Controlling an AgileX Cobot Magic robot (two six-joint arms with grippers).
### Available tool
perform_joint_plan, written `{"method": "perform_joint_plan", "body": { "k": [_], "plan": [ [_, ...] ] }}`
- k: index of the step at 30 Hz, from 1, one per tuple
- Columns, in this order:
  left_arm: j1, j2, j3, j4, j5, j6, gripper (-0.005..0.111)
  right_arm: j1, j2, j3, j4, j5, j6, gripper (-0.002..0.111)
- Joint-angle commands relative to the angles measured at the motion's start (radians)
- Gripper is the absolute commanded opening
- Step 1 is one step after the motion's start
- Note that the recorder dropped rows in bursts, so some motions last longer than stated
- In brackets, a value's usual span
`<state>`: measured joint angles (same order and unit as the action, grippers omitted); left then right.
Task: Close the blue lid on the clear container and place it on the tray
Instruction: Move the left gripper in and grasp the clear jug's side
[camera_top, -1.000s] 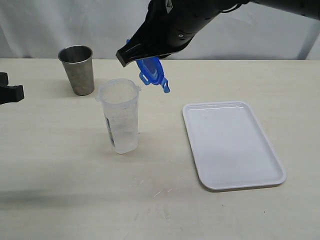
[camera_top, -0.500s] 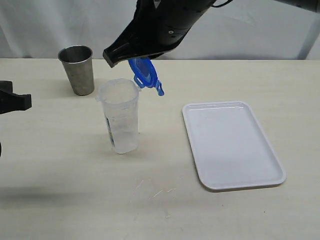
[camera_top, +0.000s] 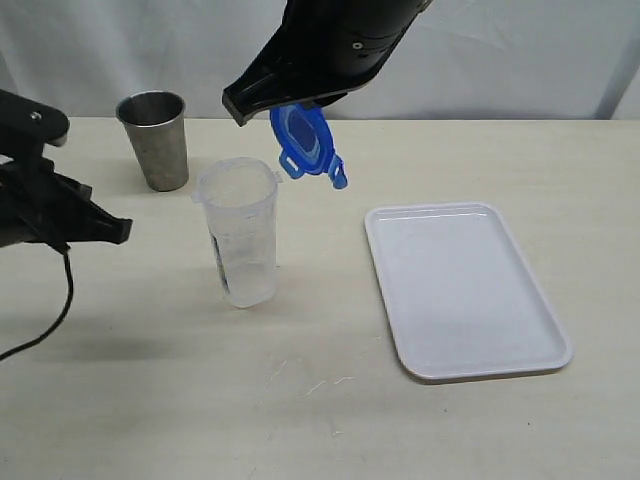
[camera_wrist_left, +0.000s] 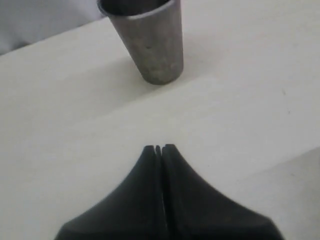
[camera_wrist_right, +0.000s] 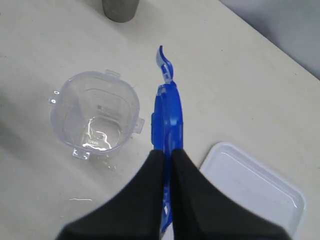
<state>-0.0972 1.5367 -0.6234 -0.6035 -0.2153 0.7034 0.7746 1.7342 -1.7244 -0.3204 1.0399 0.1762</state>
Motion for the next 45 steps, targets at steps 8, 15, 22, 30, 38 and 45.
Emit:
{"method": "perform_joint_plan", "body": {
  "k": [8, 15, 22, 30, 38, 45],
  "plan": [
    [0.276, 0.069, 0.067, 1.444, -0.395, -1.501, 0.000, -0.030, -0.004, -0.008, -0.051, 0.037, 0.039, 0.004],
    [0.593, 0.102, 0.200, 1.637, -0.964, -1.385, 0.000, -0.030, -0.004, -0.008, -0.028, 0.039, 0.028, 0.004],
    [0.513, 0.102, 0.230, 1.735, -1.006, -1.028, 0.000, -0.030, -0.004, -0.008, 0.021, 0.035, -0.001, 0.004],
    [0.244, 0.130, 0.180, 1.682, -0.789, -0.845, 0.000, -0.030, -0.004, -0.008, 0.014, 0.019, -0.001, 0.004],
    [0.231, 0.323, 0.120, 1.641, -0.930, -0.824, 0.000, -0.030, 0.003, -0.008, 0.014, -0.016, 0.003, 0.004],
    [0.231, 0.412, 0.063, 1.637, -0.972, -0.811, 0.000, -0.030, 0.022, -0.008, 0.014, -0.019, 0.003, 0.004]
  ]
}}
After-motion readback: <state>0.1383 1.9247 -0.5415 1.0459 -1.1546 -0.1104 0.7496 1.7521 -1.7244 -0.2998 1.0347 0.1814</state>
